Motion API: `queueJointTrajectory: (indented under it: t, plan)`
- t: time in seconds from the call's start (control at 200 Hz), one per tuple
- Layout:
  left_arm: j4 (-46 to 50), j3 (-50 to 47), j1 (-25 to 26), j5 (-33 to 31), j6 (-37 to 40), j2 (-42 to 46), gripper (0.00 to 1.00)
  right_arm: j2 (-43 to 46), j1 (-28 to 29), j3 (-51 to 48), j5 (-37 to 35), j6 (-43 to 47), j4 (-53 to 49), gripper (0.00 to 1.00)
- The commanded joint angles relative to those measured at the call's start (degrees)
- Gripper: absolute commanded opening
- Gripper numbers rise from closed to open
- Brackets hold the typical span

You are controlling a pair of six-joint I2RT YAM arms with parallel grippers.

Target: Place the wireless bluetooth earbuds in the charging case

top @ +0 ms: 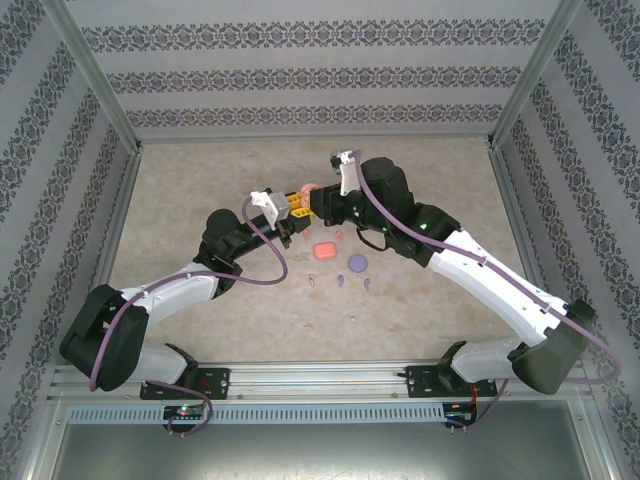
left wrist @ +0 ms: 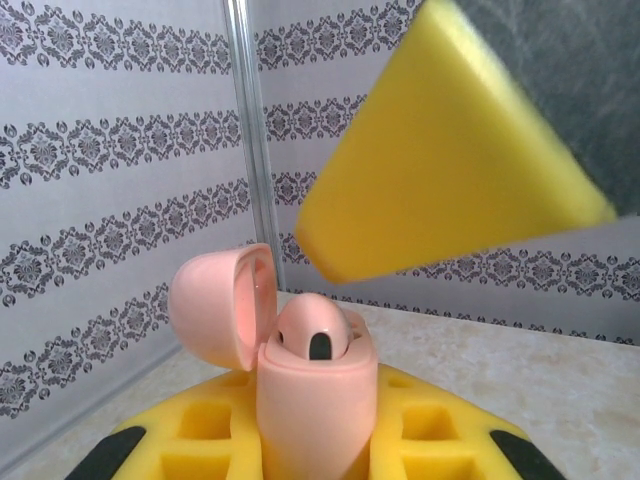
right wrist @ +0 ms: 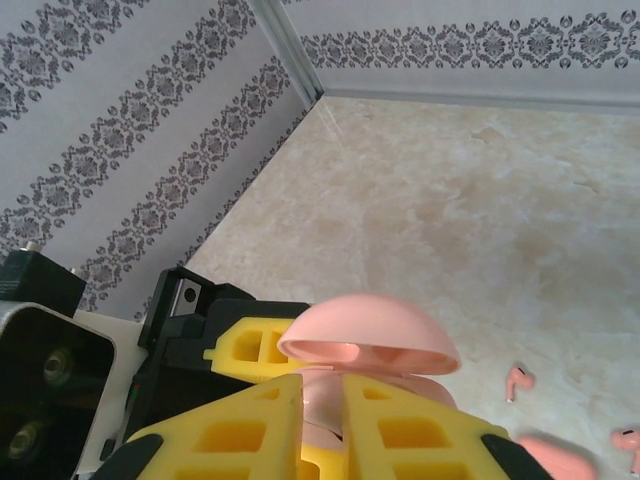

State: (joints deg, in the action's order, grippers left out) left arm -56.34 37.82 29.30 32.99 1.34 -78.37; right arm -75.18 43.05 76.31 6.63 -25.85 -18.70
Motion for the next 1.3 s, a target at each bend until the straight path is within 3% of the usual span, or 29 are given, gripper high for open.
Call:
queueJointTrajectory:
  t: [0.0, 0.15, 0.35, 0.57, 0.889, 1.294]
  plan:
    - [-1.9, 1.2, 0.7, 0.2, 1.0, 2.0, 0.0, 4.0, -0.6, -0.4, -1.1, -0.9, 0.5, 0.23]
    - [-2.2, -0.3, 0.7, -2.9, 1.8, 3.0, 0.0, 9.0, -1.0, -1.8, -2.0, -1.5, -2.3, 0.31]
    - [-1.8, -3.1, 0.7, -6.0, 2.3, 6.1, 0.0, 15.2, -1.9, -6.7, -5.1, -2.7, -7.9, 0.5]
    - [-2.2, -7.8, 0.6, -9.6, 1.5, 10.8, 0.0, 15.0, -1.7, -13.0, -7.4, -4.8, -11.6, 0.58]
    - [-2.3, -13.6, 0.3, -12.9, 1.3, 16.5, 0.0, 3.2, 3.5, -16.4, -12.9, -9.4, -15.1, 0.6]
    - [-7.4, -16.2, -2.4, -15.3, -1.3, 17.1, 0.0, -19.9, 7.9, -8.5, -12.8, -16.9, -15.1, 0.6]
